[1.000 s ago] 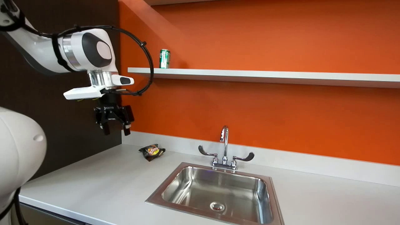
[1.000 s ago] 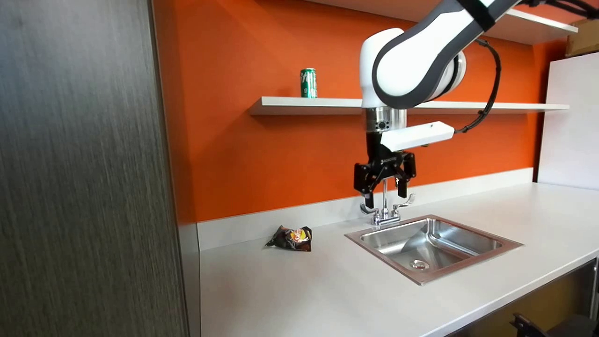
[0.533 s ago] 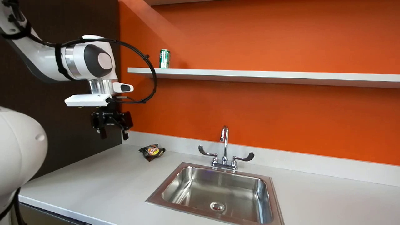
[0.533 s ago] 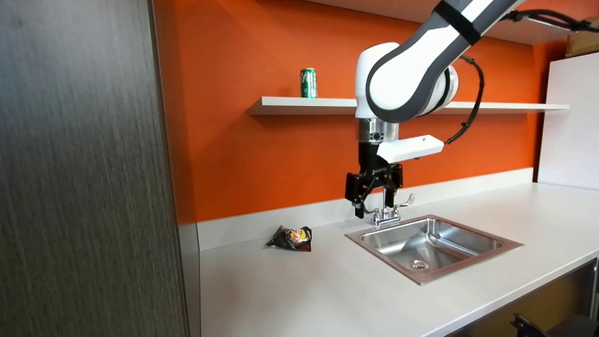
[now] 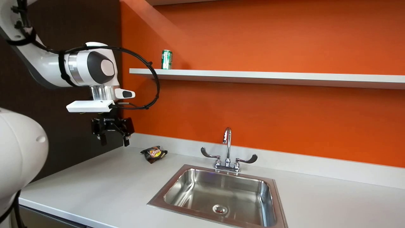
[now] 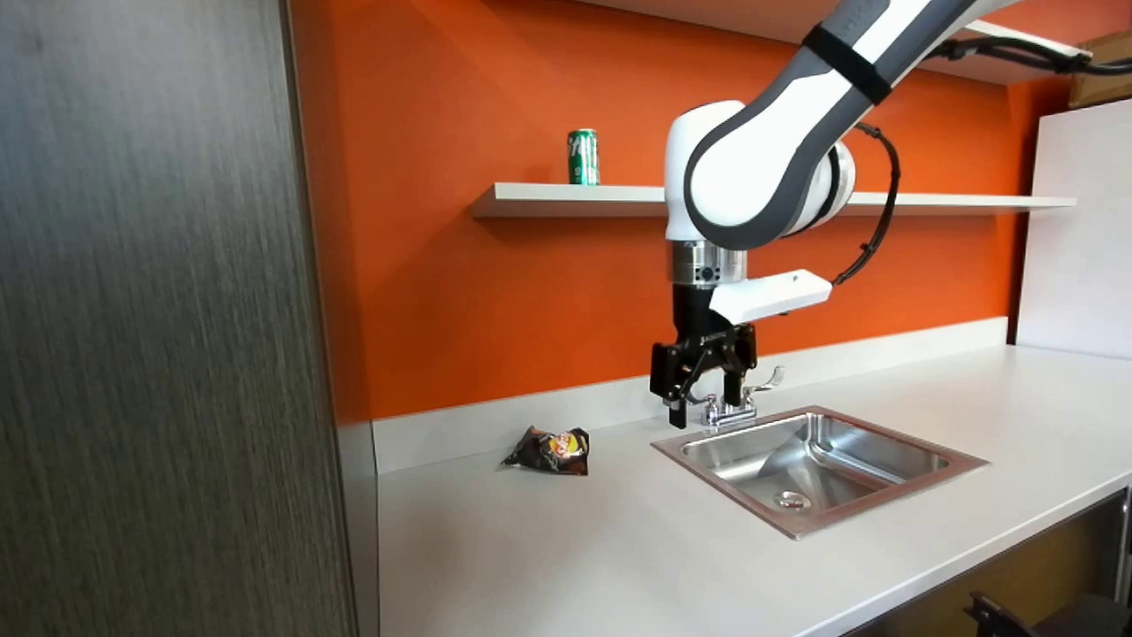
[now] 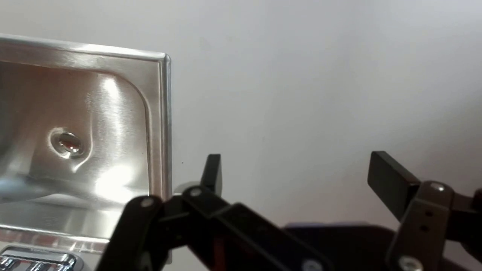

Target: Place the sprite can on the left side of the bottom shelf

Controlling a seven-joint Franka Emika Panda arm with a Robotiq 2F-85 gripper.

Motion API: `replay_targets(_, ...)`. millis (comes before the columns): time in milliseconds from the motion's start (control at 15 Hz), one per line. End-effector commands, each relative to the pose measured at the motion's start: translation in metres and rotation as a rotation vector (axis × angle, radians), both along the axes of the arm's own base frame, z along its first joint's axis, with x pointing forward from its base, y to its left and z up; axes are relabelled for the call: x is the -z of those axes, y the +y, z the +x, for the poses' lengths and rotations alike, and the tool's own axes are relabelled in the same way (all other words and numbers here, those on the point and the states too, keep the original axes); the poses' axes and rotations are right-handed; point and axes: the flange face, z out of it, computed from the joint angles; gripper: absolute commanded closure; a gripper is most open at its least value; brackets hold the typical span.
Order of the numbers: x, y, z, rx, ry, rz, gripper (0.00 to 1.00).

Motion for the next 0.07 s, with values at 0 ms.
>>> replay_targets(0, -0.0006, 0.0001, 0.0001, 0.0, 0.0, 0.0, 0.0)
